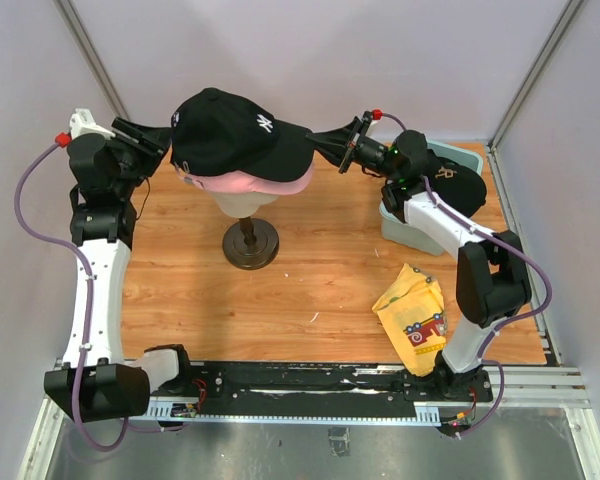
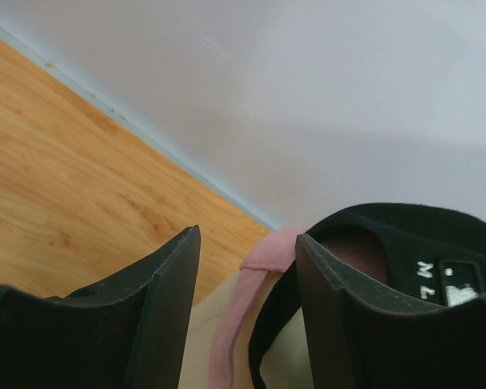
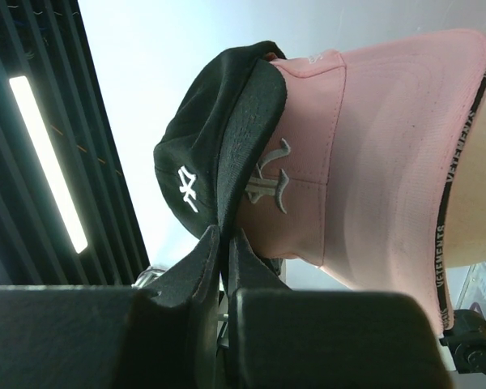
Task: Stack the hats
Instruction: Stack the hat on the hat.
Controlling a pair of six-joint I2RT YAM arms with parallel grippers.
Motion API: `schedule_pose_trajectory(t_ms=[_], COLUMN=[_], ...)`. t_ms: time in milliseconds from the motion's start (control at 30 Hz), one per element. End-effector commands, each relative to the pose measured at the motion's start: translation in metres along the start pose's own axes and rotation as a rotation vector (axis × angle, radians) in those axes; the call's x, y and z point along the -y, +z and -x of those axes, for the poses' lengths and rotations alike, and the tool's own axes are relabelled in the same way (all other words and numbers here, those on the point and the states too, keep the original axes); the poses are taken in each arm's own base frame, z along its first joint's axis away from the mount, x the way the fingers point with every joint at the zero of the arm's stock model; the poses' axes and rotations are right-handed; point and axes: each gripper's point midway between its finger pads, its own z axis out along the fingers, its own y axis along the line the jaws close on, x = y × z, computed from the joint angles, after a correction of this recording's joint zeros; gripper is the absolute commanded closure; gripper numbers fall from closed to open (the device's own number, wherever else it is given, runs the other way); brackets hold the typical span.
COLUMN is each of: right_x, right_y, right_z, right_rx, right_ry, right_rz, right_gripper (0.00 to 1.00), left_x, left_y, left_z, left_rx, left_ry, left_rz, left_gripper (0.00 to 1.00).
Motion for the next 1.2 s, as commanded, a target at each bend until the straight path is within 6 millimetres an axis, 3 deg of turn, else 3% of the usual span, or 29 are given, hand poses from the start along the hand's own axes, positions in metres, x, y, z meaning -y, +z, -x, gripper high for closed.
schedule_pose_trajectory(t_ms=[0,600,1167], right_x=[-0.006,-0.001,0.0], right_y=[0.0,0.002,0.004], right_z=[0.005,0.009,0.011], right_rx=[-0.018,-0.022,-0.025], right_ry=[-0.056,-0.054,-0.059], right_rz=[0.013,0.001,-0.002], right_gripper=[0.99,0.99,0.99], left_x=[0.007,0.016,0.014], left_y=[-0.002,-0.021,-0.015], left_z=[-0.009,-0.01,-0.029], left_rx=[-0.041,-0.039,-0.108], left_ry=[-0.003,-0.018,-0.073], left_rz=[-0.072,-0.117,-0.185], left_gripper=[0.46,0.48,0.53])
